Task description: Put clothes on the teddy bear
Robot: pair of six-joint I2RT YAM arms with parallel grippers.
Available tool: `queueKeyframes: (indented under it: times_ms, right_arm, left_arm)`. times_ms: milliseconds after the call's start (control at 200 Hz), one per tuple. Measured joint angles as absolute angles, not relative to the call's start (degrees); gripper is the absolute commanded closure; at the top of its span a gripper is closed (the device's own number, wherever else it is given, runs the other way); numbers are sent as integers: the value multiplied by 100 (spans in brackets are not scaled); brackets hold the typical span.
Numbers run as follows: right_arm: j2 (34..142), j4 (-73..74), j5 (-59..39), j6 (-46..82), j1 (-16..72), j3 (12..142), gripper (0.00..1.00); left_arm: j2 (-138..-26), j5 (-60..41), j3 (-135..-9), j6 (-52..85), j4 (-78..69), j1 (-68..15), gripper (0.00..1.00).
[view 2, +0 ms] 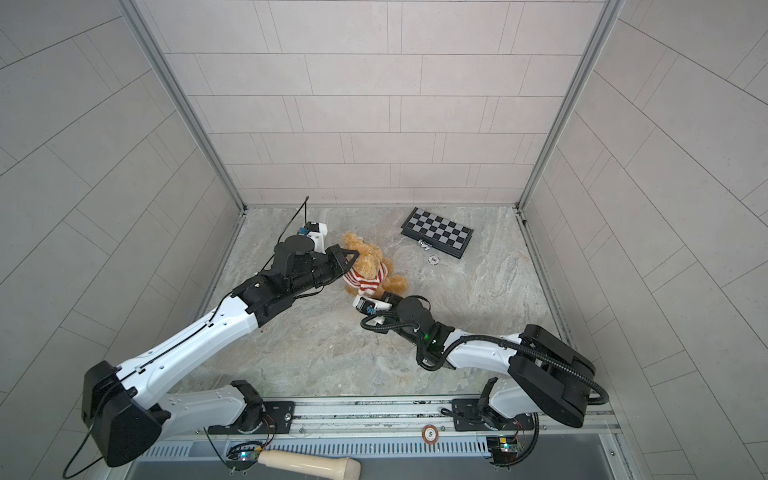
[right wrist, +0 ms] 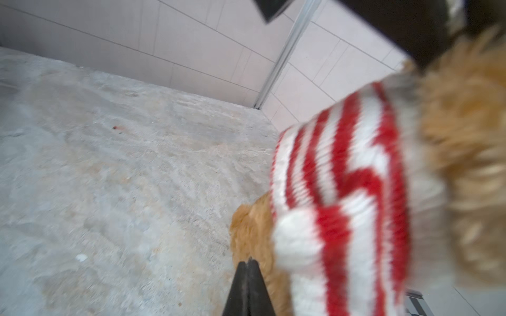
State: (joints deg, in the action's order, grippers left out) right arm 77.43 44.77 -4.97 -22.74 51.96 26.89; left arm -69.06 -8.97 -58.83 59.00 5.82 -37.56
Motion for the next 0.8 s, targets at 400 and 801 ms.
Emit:
queueKeyframes:
  times_ms: [400,801]
  right_arm:
    - [6381,4475,-635,-2084,5196,2484,31]
    - [7446,4890,78,-1988,5199,2980,77]
  left_arm:
    - [-6906,-1007,-5883,6029,443,-3673,100]
    - [-6987,-1020,-5883,6309,167,-3717,100]
